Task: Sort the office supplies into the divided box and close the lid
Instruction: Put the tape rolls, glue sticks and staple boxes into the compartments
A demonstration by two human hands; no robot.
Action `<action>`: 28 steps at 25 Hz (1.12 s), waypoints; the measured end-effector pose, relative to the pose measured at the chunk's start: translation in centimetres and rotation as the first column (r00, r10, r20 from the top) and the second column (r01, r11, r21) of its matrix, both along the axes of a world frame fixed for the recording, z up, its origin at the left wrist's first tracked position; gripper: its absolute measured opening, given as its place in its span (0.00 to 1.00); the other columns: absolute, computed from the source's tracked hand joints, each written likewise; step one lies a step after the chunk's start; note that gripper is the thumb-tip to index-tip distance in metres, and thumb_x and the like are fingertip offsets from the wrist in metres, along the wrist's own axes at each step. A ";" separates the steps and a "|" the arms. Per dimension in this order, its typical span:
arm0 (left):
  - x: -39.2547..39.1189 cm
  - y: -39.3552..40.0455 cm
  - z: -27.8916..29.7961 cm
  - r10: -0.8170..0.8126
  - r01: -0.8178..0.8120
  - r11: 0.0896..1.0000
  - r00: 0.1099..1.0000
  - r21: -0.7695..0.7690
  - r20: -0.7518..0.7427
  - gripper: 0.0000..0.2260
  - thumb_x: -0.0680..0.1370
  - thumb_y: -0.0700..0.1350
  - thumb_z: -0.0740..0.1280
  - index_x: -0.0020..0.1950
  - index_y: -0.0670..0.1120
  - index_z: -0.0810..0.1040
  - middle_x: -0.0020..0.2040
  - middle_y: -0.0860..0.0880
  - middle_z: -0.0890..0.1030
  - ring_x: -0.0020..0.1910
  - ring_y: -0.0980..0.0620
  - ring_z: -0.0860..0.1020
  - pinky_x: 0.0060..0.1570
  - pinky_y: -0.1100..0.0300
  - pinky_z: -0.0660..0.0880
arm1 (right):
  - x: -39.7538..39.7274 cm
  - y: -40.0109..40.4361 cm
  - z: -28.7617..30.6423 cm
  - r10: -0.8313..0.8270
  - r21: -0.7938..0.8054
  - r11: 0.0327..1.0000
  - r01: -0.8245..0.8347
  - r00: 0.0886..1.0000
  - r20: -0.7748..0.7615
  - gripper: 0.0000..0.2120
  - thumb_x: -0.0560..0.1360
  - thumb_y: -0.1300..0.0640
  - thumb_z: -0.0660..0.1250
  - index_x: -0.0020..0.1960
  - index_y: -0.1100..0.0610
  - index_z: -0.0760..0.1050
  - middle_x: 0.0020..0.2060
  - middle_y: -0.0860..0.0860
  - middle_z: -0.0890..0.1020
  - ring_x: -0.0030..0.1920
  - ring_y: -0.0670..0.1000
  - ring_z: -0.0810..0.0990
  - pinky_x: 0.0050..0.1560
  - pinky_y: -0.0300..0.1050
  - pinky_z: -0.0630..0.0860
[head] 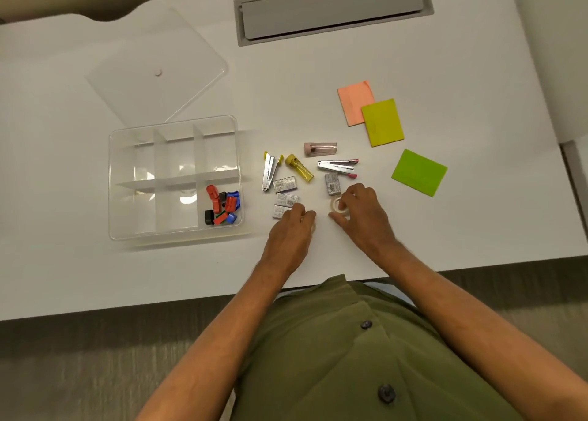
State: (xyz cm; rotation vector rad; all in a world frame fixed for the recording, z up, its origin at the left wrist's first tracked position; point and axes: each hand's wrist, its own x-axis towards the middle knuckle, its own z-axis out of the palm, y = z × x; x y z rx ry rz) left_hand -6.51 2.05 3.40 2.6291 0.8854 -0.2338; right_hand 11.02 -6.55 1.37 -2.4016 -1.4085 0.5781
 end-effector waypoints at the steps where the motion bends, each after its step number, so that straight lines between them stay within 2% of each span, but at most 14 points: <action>1: 0.2 0.0 0.1 0.010 -0.010 1.000 1.000 -0.006 0.001 0.22 0.74 0.41 0.75 0.67 0.43 0.75 0.62 0.41 0.76 0.49 0.46 0.80 0.42 0.57 0.81 | 0.2 0.1 0.1 0.011 -0.003 1.000 -0.011 1.000 -0.016 0.15 0.73 0.48 0.75 0.53 0.56 0.78 0.55 0.54 0.77 0.53 0.55 0.74 0.41 0.45 0.75; 4: 0.6 0.0 0.2 0.047 -0.047 0.999 0.999 -0.015 0.012 0.20 0.76 0.41 0.73 0.67 0.42 0.75 0.62 0.41 0.77 0.51 0.45 0.80 0.43 0.56 0.80 | 0.8 0.2 0.7 0.008 -0.008 1.000 -0.009 0.996 -0.085 0.18 0.71 0.50 0.76 0.54 0.55 0.73 0.53 0.54 0.76 0.51 0.55 0.74 0.42 0.48 0.77; 7: 0.8 -0.3 0.4 0.121 -0.118 0.992 0.991 -0.050 0.061 0.18 0.78 0.45 0.71 0.67 0.45 0.75 0.62 0.44 0.78 0.53 0.47 0.80 0.43 0.58 0.76 | 1.7 -0.1 1.2 -0.042 -0.012 0.999 0.040 0.974 -0.223 0.20 0.70 0.50 0.76 0.55 0.53 0.69 0.52 0.51 0.75 0.50 0.53 0.73 0.44 0.49 0.76; 10: 1.3 -0.9 1.0 0.341 -0.290 0.921 0.923 -0.258 0.177 0.20 0.76 0.49 0.72 0.67 0.49 0.74 0.62 0.49 0.76 0.54 0.53 0.76 0.44 0.63 0.71 | 2.6 -0.4 1.6 -0.102 -0.040 0.995 0.094 0.933 -0.346 0.22 0.68 0.50 0.75 0.55 0.51 0.69 0.51 0.49 0.74 0.49 0.51 0.73 0.44 0.46 0.74; 12: 2.2 -1.2 1.3 0.545 -0.404 0.769 0.819 -0.495 0.177 0.19 0.75 0.48 0.72 0.65 0.50 0.75 0.61 0.51 0.76 0.55 0.55 0.74 0.50 0.62 0.75 | 3.1 -0.7 2.1 -0.142 -0.054 0.990 0.132 0.893 -0.427 0.22 0.67 0.51 0.76 0.56 0.50 0.69 0.52 0.49 0.75 0.50 0.51 0.75 0.44 0.43 0.74; 13: 2.8 -1.3 1.5 0.657 -0.450 0.638 0.741 -0.625 0.137 0.17 0.75 0.46 0.72 0.64 0.50 0.76 0.61 0.50 0.76 0.55 0.53 0.76 0.53 0.58 0.79 | 3.2 -0.8 2.5 -0.169 -0.065 0.985 0.157 0.863 -0.476 0.23 0.68 0.52 0.76 0.57 0.50 0.69 0.53 0.48 0.75 0.52 0.51 0.76 0.44 0.41 0.74; 14: 3.3 -1.4 1.8 0.759 -0.472 0.463 0.648 -0.751 0.061 0.15 0.76 0.44 0.70 0.62 0.50 0.76 0.60 0.48 0.77 0.55 0.50 0.78 0.55 0.54 0.81 | 3.2 -0.9 3.0 -0.198 -0.077 0.980 0.186 0.822 -0.534 0.22 0.70 0.54 0.76 0.59 0.50 0.70 0.56 0.48 0.76 0.54 0.51 0.77 0.46 0.40 0.74; 16: 4.3 -1.3 2.6 0.870 -0.400 0.093 0.478 -0.912 -0.121 0.11 0.79 0.41 0.67 0.62 0.45 0.76 0.59 0.42 0.77 0.54 0.44 0.81 0.55 0.50 0.82 | 3.2 -0.9 4.4 -0.224 -0.085 0.970 0.226 0.714 -0.663 0.21 0.73 0.55 0.75 0.63 0.50 0.73 0.60 0.47 0.78 0.57 0.51 0.78 0.49 0.40 0.77; 17: 4.6 -1.2 2.9 0.888 -0.333 -0.034 0.423 -0.942 -0.182 0.10 0.80 0.40 0.67 0.61 0.43 0.76 0.58 0.40 0.78 0.54 0.42 0.82 0.55 0.50 0.82 | 3.1 -0.9 5.0 -0.212 -0.073 0.971 0.229 0.670 -0.712 0.21 0.74 0.55 0.75 0.64 0.50 0.73 0.61 0.46 0.78 0.58 0.50 0.79 0.50 0.41 0.78; 18: 4.9 -1.1 3.3 0.895 -0.277 -0.119 0.386 -0.954 -0.224 0.09 0.80 0.41 0.66 0.60 0.41 0.76 0.57 0.39 0.78 0.54 0.41 0.82 0.55 0.49 0.81 | 2.9 -0.9 5.5 -0.188 -0.052 0.973 0.224 0.644 -0.742 0.21 0.74 0.54 0.75 0.64 0.49 0.74 0.61 0.46 0.79 0.58 0.49 0.80 0.51 0.42 0.78; 19: 5.1 -0.9 3.6 0.896 -0.239 -0.169 0.368 -0.956 -0.250 0.09 0.81 0.42 0.66 0.59 0.40 0.75 0.56 0.39 0.78 0.54 0.41 0.81 0.56 0.48 0.81 | 2.7 -0.8 6.0 -0.159 -0.025 0.976 0.215 0.635 -0.756 0.21 0.74 0.53 0.76 0.64 0.48 0.75 0.60 0.45 0.80 0.57 0.47 0.80 0.52 0.42 0.79; 21: 5.5 -0.8 3.8 0.891 -0.223 -0.203 0.361 -0.953 -0.274 0.13 0.81 0.46 0.65 0.62 0.40 0.75 0.58 0.38 0.80 0.56 0.41 0.80 0.58 0.47 0.80 | 2.1 -0.6 6.6 -0.095 0.039 0.982 0.186 0.659 -0.746 0.21 0.73 0.51 0.77 0.63 0.49 0.75 0.58 0.43 0.81 0.57 0.44 0.80 0.52 0.41 0.80; 25: 5.5 -0.8 3.8 0.889 -0.231 -0.216 0.355 -0.949 -0.289 0.18 0.80 0.52 0.67 0.66 0.43 0.76 0.58 0.37 0.79 0.54 0.43 0.80 0.56 0.48 0.79 | 0.5 -0.4 6.2 -0.001 0.086 0.994 0.067 0.793 -0.609 0.21 0.74 0.47 0.75 0.64 0.48 0.75 0.58 0.42 0.80 0.56 0.43 0.76 0.49 0.34 0.70; 28: 5.6 -0.7 4.2 0.886 -0.191 -0.360 0.237 -0.913 -0.399 0.15 0.80 0.51 0.68 0.62 0.42 0.77 0.53 0.40 0.81 0.47 0.45 0.80 0.51 0.50 0.80 | -0.2 -0.3 5.6 0.049 0.093 0.996 0.002 0.840 -0.540 0.19 0.74 0.45 0.74 0.63 0.46 0.77 0.59 0.43 0.80 0.59 0.44 0.72 0.53 0.37 0.69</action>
